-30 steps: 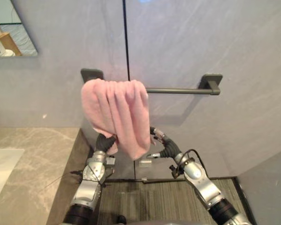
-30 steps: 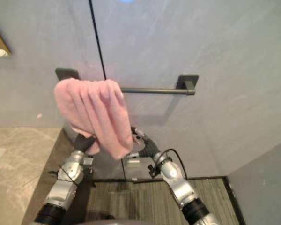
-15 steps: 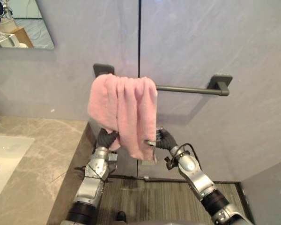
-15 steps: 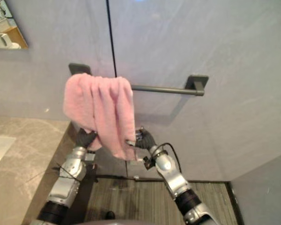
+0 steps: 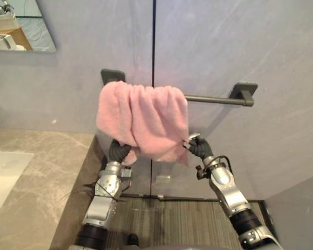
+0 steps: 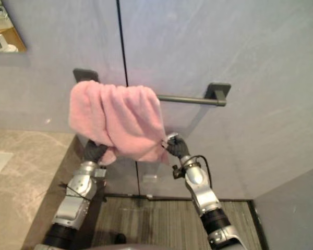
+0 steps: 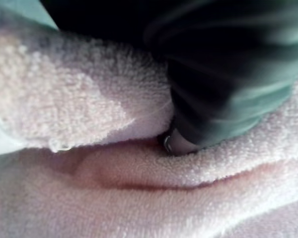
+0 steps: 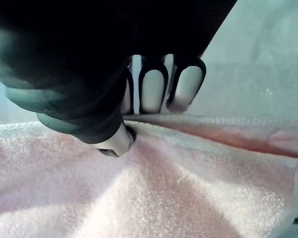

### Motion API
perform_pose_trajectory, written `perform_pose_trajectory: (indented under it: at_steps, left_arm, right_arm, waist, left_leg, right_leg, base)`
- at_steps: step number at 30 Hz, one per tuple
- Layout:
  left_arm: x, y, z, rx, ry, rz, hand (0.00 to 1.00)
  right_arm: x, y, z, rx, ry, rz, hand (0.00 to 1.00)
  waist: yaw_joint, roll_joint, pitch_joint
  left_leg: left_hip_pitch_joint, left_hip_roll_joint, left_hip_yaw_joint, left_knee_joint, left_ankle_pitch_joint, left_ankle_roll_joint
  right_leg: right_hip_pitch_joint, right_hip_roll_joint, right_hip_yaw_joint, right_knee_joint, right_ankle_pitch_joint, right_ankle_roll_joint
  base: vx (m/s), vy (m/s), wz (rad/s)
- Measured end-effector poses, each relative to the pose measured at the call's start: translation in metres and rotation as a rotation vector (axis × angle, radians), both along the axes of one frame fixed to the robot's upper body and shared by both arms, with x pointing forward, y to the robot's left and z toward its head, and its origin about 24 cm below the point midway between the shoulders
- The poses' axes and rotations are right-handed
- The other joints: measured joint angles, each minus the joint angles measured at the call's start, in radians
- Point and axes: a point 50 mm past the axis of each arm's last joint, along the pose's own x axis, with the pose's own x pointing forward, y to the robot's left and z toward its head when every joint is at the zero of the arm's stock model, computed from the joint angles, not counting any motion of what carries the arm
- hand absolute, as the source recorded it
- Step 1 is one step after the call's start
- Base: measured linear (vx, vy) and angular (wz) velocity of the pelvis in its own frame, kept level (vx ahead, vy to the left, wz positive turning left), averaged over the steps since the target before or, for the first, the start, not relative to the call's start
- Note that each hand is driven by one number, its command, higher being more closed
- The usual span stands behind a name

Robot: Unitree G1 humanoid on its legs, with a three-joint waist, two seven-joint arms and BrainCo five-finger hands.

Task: Organize washtable

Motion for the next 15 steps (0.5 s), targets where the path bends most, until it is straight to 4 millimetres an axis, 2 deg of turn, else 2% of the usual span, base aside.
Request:
perform_pose_trajectory:
  at_steps: [11, 15]
  left_arm:
    - [0.0, 0.0, 0.005, -0.013, -0.03, 0.004, 1.0]
    - [0.0, -0.001, 0.005, -0.015, -0.031, 0.002, 1.0]
  right_arm:
    - [-0.006, -0.029, -0.005, 0.028, 0.013, -0.138, 1.0]
    - [-0.007, -0.034, -0.006, 0.032, 0.016, -0.161, 1.0]
  waist:
    - [-0.003, -0.003, 0.002]
    - [-0.014, -0.003, 0.003]
  left_leg:
    - [0.0, 0.0, 0.016, 0.0, -0.001, 0.0]
    - [0.001, 0.0, 0.022, 0.0, -0.001, 0.0]
  right_leg:
    - [0.0, 0.0, 0.016, -0.02, 0.016, 0.002]
    - [-0.001, -0.001, 0.021, -0.024, 0.02, 0.003]
  base:
    - [-0.01, 0.002, -0.04]
    - [-0.01, 0.002, -0.04]
